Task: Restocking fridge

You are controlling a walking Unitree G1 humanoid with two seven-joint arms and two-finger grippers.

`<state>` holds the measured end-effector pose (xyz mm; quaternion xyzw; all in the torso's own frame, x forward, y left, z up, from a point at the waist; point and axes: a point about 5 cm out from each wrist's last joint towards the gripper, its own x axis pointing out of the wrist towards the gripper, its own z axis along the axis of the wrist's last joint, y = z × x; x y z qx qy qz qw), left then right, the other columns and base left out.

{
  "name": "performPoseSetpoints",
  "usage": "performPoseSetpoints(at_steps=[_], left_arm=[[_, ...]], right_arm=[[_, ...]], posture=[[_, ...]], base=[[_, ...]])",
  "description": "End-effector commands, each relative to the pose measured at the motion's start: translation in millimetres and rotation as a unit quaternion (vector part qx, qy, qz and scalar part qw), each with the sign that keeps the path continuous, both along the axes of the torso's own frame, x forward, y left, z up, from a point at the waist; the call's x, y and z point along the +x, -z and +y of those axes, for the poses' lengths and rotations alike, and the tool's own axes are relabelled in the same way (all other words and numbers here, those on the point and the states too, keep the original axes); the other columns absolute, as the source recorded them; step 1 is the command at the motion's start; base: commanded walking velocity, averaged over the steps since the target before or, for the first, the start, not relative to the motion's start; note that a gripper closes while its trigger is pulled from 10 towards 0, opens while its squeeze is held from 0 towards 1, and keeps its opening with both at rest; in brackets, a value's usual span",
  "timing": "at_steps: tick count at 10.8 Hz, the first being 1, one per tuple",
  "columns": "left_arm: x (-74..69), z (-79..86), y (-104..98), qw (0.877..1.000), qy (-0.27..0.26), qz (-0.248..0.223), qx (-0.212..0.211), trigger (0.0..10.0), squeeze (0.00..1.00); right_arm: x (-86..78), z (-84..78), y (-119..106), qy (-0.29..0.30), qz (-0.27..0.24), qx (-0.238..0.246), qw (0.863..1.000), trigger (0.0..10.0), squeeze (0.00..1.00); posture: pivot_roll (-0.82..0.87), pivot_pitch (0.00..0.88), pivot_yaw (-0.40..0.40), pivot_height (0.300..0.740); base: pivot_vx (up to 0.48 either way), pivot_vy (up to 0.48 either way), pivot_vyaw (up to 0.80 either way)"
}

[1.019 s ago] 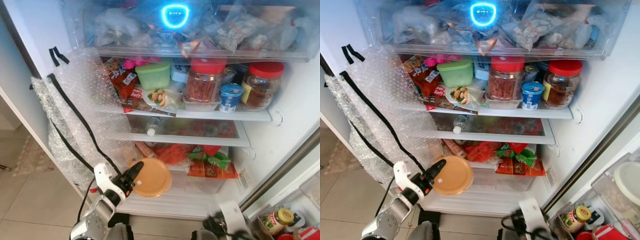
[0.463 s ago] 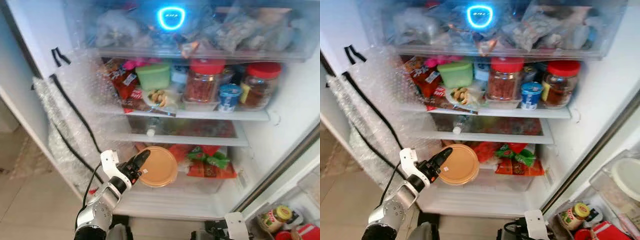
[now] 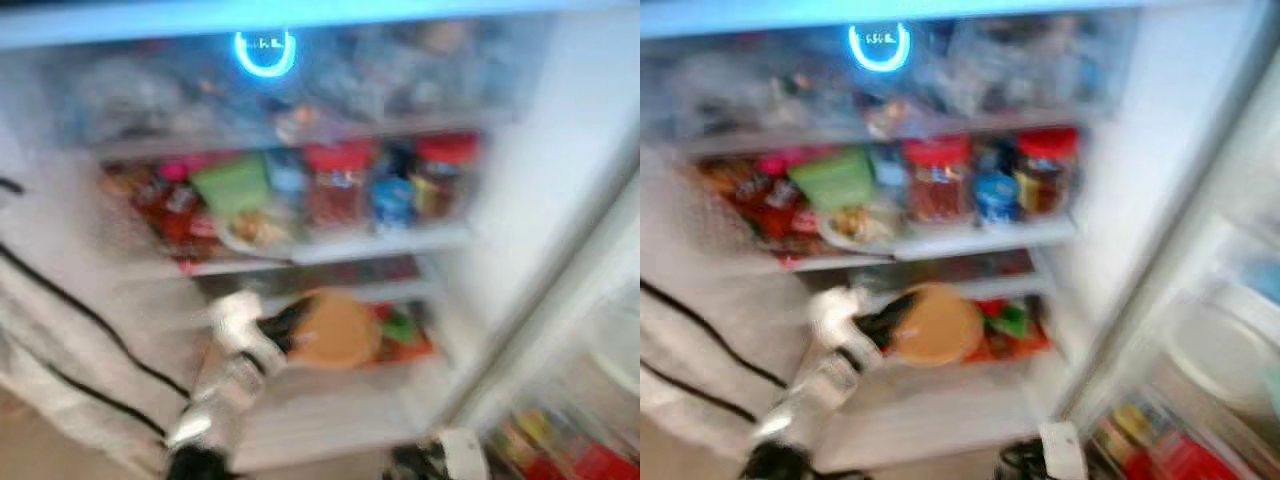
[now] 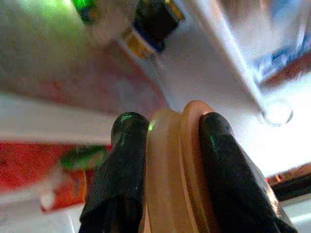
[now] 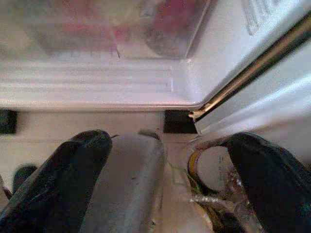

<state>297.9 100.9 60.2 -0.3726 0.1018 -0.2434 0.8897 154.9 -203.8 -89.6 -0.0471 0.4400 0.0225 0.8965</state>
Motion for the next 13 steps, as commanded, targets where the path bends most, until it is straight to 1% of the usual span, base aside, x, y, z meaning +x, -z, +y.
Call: performPoseSetpoints(at_steps=[1,2,4,6,7,8,9,10,12,13], left_arm=[[-3.2,22.5,7.4,0.999,-0.028,0.012,0.019,10.0,0.00],[-2.5,22.7,7.4,0.999,-0.030,0.012,0.019,10.0,0.00],[-2.2,24.5,9.3,0.999,-0.040,0.018,0.012,10.0,0.00],[-0.8,26.3,10.1,0.998,-0.047,0.028,-0.021,10.0,0.00],[2.4,26.3,10.4,0.998,-0.050,0.033,-0.033,10.0,0.00],[9.2,25.5,10.5,0.996,-0.063,0.042,-0.052,10.0,0.00],[12.2,24.4,9.8,0.995,-0.062,0.045,-0.066,10.0,0.00],[12.4,24.6,9.9,0.995,-0.062,0.045,-0.066,10.0,0.00],[29.5,12.9,5.6,0.994,-0.064,0.055,-0.064,10.0,0.00],[35.4,12.7,2.2,0.993,-0.079,0.057,-0.061,10.0,0.00]], right_arm=[[-13.4,-17.3,3.1,0.016,0.029,-0.030,0.999,10.0,0.00],[-16.4,-16.6,4.5,0.015,0.036,-0.031,0.999,10.0,0.00],[-19.9,-16.2,6.3,0.014,0.047,-0.032,0.998,10.0,0.00],[-23.0,-18.6,7.1,0.015,0.056,-0.036,0.998,10.0,0.00],[-25.5,-19.7,7.9,0.014,0.061,-0.038,0.997,10.0,0.00],[-29.2,-21.8,8.8,0.014,0.069,-0.041,0.997,10.0,0.00],[-30.1,-21.8,9.0,0.008,0.071,-0.042,0.997,10.0,0.00],[-30.1,-21.8,9.0,0.008,0.071,-0.043,0.997,10.0,0.00],[-38.2,-24.3,10.9,0.006,0.081,-0.049,0.996,10.0,0.00],[-40.1,-24.8,11.4,0.008,0.083,-0.049,0.995,10.0,0.00]], posture=[[-0.12,0.000,0.020,0.638],[-0.12,0.000,0.019,0.638],[-0.12,0.000,0.020,0.638],[-0.12,0.000,0.020,0.638],[-0.12,0.000,0.016,0.638],[-0.11,0.000,0.010,0.638],[-0.11,0.000,0.010,0.638],[-0.11,0.000,0.010,0.638],[-0.14,0.000,0.012,0.638],[-0.15,0.000,0.016,0.638]], base=[[0.337,0.000,0.00],[0.307,0.000,0.00],[0.000,0.000,0.00],[0.000,0.000,0.00],[0.000,0.000,0.00],[0.000,0.000,0.00],[0.000,0.000,0.00],[0.000,0.000,0.00],[0.000,0.000,0.00],[0.000,0.000,0.00]])
